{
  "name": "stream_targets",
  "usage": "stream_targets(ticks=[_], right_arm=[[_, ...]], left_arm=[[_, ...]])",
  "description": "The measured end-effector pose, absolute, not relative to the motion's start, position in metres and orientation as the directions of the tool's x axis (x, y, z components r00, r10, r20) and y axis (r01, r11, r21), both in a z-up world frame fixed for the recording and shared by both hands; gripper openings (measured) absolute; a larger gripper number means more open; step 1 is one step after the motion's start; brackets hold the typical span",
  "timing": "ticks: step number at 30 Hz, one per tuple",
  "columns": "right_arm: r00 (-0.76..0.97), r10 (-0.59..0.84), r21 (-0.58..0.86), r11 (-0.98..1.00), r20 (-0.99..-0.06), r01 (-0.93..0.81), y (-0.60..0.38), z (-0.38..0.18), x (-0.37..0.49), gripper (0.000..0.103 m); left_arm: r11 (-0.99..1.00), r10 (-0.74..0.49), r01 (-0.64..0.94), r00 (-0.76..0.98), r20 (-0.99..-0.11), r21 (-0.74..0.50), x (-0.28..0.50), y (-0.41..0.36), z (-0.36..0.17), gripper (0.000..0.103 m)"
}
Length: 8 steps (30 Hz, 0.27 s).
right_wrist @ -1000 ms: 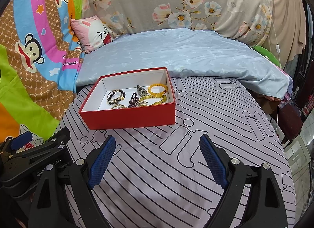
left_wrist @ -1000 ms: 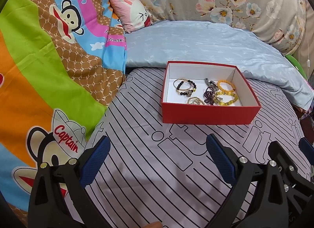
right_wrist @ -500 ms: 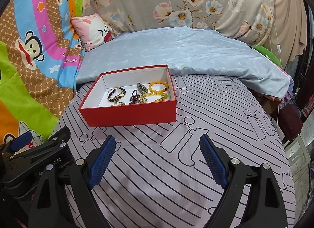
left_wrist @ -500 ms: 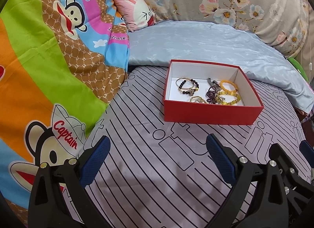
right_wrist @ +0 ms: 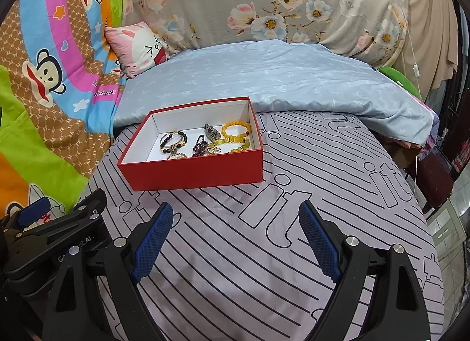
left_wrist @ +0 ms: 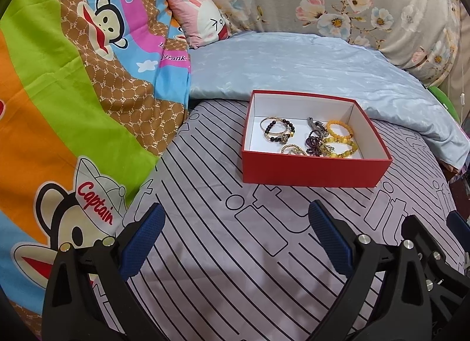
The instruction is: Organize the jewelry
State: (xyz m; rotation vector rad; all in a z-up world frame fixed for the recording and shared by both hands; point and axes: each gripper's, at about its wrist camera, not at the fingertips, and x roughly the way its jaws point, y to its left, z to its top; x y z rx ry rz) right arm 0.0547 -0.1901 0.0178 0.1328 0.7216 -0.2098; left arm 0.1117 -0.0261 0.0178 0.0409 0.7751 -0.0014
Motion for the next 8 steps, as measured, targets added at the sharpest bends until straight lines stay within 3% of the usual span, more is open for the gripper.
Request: stream_targets(ticks=[8], right_arm=[[0.73, -0.15, 0.047, 0.969, -0.666, 0.241, -0.1905, 0.018, 0.0545, 0.086]], left_arm=[[0.999, 0.009, 0.019, 0.714, -0.7, 0.032, 0.1115, -0.0271, 0.0161, 0.095]])
